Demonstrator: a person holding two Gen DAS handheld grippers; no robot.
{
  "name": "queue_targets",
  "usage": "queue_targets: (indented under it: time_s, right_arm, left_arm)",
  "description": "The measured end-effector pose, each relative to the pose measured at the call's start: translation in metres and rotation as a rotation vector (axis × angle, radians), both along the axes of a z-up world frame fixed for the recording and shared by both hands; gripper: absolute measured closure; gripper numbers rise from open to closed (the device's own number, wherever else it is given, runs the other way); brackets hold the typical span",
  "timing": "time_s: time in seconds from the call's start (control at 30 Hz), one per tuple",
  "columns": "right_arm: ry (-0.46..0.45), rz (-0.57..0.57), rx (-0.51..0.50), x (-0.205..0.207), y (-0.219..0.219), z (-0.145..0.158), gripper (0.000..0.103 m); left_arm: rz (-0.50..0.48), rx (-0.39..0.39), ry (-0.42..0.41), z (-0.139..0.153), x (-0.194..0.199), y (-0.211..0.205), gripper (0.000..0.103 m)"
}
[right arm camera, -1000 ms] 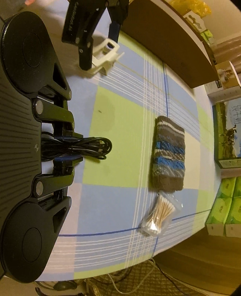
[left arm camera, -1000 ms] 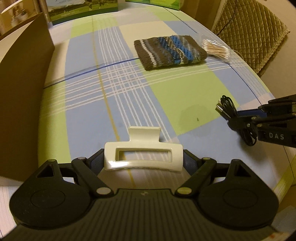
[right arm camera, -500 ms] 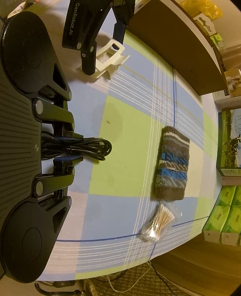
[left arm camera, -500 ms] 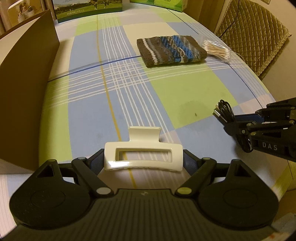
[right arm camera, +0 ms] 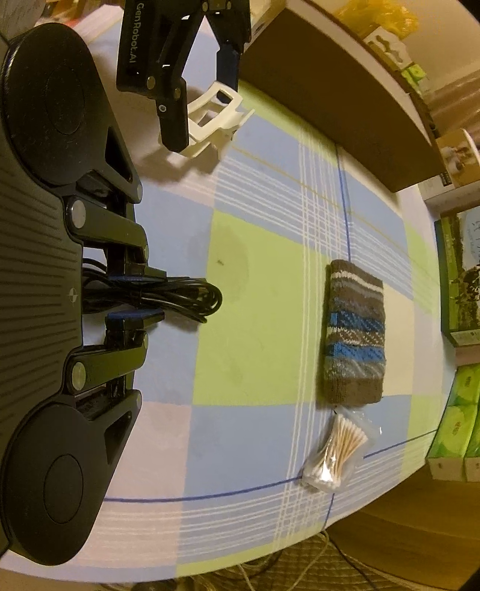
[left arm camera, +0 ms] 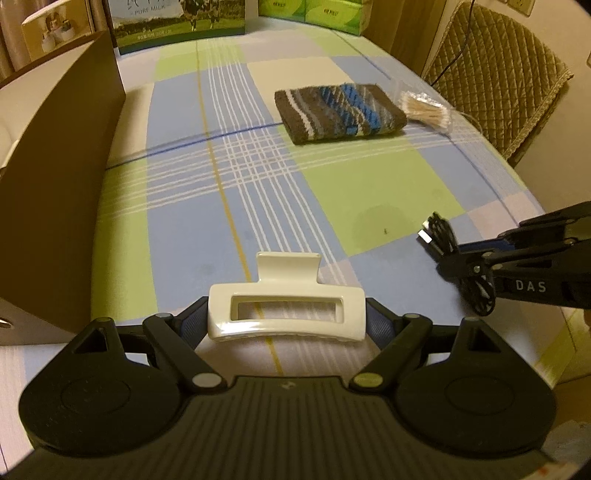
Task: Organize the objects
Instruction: 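Lift the hair clip with the left tool while the right tool lifts the cable, then carry the hair clip with the left tool while the right tool carries the cable to the box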
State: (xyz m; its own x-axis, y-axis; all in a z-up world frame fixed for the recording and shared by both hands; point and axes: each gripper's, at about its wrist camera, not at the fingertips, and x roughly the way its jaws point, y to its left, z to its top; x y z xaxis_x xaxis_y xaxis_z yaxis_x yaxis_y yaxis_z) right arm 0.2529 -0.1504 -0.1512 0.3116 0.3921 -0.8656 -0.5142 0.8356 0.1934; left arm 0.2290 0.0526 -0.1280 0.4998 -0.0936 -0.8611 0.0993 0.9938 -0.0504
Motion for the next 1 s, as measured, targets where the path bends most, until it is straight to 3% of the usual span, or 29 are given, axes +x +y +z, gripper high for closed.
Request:
queue_targets:
  time_s: [0.43, 0.8, 1.0]
  right_arm:
    - [-0.013, -0.007, 0.158, 0.000, 0.019, 0.045, 0.092]
    - [-0.028, 0.070, 0.284, -0.004, 0.075, 0.086, 0.092]
    - [0.011, 0.119, 0.393, -0.008, 0.112, 0.103, 0.092]
  left_arm:
    - [-0.009, -0.033, -0.138, 0.057, -0.011, 0.021, 0.020]
    - [0.064, -0.015, -0.215, 0.100, -0.029, 0.068, 0.020]
    - [0.113, -0.003, -0.246, 0.116, -0.044, 0.101, 0.020]
